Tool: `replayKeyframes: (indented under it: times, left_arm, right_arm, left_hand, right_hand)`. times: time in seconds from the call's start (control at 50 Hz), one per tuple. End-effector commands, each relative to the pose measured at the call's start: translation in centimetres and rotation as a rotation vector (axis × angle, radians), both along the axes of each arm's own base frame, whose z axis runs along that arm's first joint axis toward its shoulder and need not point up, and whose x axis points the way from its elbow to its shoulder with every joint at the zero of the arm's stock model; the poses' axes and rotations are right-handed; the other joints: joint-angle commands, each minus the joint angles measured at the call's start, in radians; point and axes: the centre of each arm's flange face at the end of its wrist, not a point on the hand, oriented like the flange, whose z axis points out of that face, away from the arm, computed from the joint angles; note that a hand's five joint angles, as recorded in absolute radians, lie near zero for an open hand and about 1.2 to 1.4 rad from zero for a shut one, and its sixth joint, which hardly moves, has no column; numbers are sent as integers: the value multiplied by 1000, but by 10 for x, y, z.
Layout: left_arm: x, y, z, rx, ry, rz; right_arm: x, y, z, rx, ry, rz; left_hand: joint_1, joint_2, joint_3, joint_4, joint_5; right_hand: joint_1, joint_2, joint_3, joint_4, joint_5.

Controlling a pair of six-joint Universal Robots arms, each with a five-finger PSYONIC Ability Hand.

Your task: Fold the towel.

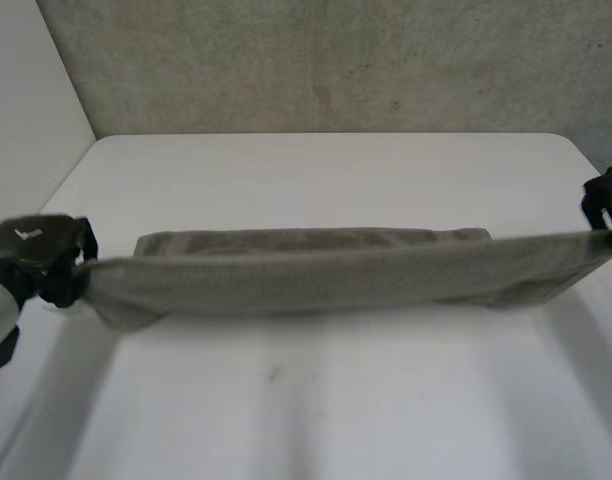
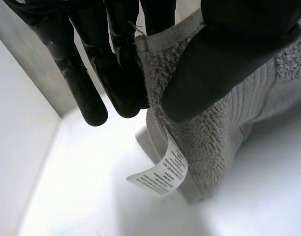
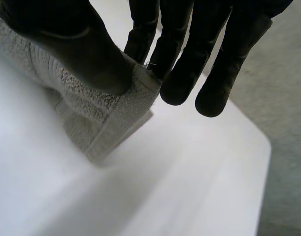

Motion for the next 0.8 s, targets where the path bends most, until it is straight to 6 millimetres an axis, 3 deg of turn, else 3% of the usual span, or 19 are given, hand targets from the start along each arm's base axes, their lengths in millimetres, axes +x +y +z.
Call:
replayKeyframes:
  times: [0.02, 0.16, 0.22, 0.26, 0.28, 0.3, 0.32, 0.34, 0.36, 0.38, 0.4, 0.42, 0.46, 0.54, 0.58, 0.68, 0.76, 0.78, 0.8]
  left_arm:
    - [-6, -36, -29, 68, -3, -13]
    - [-25, -81, -24, -3, 8, -57]
    - [-39, -105, -8, -85, 22, -85]
    - [-44, -119, 5, -144, 37, -89]
    - [-49, -133, 20, -212, 62, -87]
    - [-49, -133, 21, -213, 62, -87]
    - [-54, -146, 44, -311, 99, -88]
    - [-58, -156, 70, -422, 153, -91]
    - [-58, -156, 71, -423, 153, -91]
    - [-60, -164, 99, -543, 220, -94]
    - [-60, -169, 127, -661, 298, -95]
    - [-60, -169, 127, -662, 298, -95]
    - [-56, -169, 174, -872, 431, -93]
    - [-54, -165, 196, -980, 499, -94]
    - [-53, -165, 193, -973, 497, -86]
    - [-54, -168, 151, -817, 469, -64]
    - [-53, -165, 95, -648, 437, -40]
    - [-53, -162, 73, -585, 426, -30]
    - [-53, -162, 73, -584, 426, -30]
  right_arm:
    - [29, -22, -34, 24, 34, 43]
    - [51, -62, -42, -83, 27, 4]
    - [63, -87, -31, -205, -5, -12]
    - [78, -110, -1, -390, -75, -17]
    - [78, -110, -1, -391, -76, -17]
    - [84, -120, 22, -512, -130, -17]
    - [84, -120, 22, -513, -131, -17]
    - [88, -127, 46, -641, -200, -12]
    - [91, -131, 71, -778, -277, -4]
    - [92, -131, 72, -779, -278, -4]
    - [91, -133, 94, -900, -346, 3]
    - [89, -130, 117, -1015, -408, 7]
    - [88, -124, 135, -1105, -451, 17]
    - [86, -117, 142, -1127, -466, 4]
    - [86, -114, 124, -1004, -442, -11]
    - [88, -111, 78, -733, -391, -32]
    - [87, -107, 42, -563, -344, -40]
    - [88, -105, 23, -496, -310, -25]
    - [90, -103, 4, -443, -274, -1]
  left_hand:
    - [188, 182, 178, 178, 191]
    - [188, 182, 178, 178, 191]
    - [188, 182, 178, 178, 191]
    - [188, 182, 178, 178, 191]
    - [188, 182, 178, 178, 191]
    - [188, 182, 178, 178, 191]
    - [188, 182, 178, 178, 191]
    - [188, 182, 178, 178, 191]
    - [188, 182, 178, 178, 191]
    - [188, 182, 178, 178, 191]
    - [188, 182, 178, 178, 191]
    - [188, 182, 178, 178, 191]
    - [188, 182, 178, 178, 191]
    - [188, 182, 178, 178, 191]
    - [188, 182, 178, 178, 191]
    - [188, 182, 178, 178, 191]
    - [188, 182, 178, 178, 191]
    - [188, 182, 178, 178, 191]
    - [188, 182, 178, 178, 191]
  right_hand:
    - [64, 73, 62, 57, 56]
    - [64, 73, 62, 57, 56]
    - [64, 73, 62, 57, 56]
    - [64, 73, 62, 57, 56]
    - [64, 73, 62, 57, 56]
    - [64, 73, 62, 57, 56]
    - [64, 73, 62, 57, 56]
    - [64, 73, 62, 57, 56]
    - [64, 73, 62, 57, 56]
    - [64, 73, 62, 57, 56]
    - [64, 73, 62, 57, 56]
    - [64, 73, 62, 57, 56]
    - [64, 73, 62, 57, 56]
    - [64, 73, 62, 57, 56]
    - [64, 73, 62, 57, 56]
    - [64, 73, 62, 57, 56]
    - [64, 73, 62, 57, 56]
    - [64, 73, 62, 57, 56]
    - [64, 73, 62, 57, 56]
